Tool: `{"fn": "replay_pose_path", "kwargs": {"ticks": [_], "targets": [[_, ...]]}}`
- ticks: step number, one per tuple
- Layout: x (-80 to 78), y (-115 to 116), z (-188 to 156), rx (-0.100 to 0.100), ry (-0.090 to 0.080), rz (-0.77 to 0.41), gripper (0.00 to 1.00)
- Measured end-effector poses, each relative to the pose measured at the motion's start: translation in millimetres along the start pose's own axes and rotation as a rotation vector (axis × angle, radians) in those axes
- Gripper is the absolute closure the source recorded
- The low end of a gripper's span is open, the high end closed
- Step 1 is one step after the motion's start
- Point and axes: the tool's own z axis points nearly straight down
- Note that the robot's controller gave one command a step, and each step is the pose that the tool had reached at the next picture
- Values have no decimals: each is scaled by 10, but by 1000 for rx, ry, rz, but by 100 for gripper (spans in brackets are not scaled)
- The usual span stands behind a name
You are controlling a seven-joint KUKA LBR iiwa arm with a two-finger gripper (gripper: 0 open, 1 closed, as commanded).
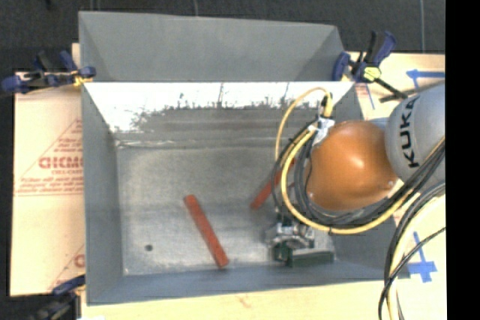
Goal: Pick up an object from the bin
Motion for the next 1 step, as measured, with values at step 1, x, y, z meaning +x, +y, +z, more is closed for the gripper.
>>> {"fn": "replay_pose_path", "kwargs": {"ticks": [1], "targets": [[0, 0, 0, 0, 0, 1, 100]]}}
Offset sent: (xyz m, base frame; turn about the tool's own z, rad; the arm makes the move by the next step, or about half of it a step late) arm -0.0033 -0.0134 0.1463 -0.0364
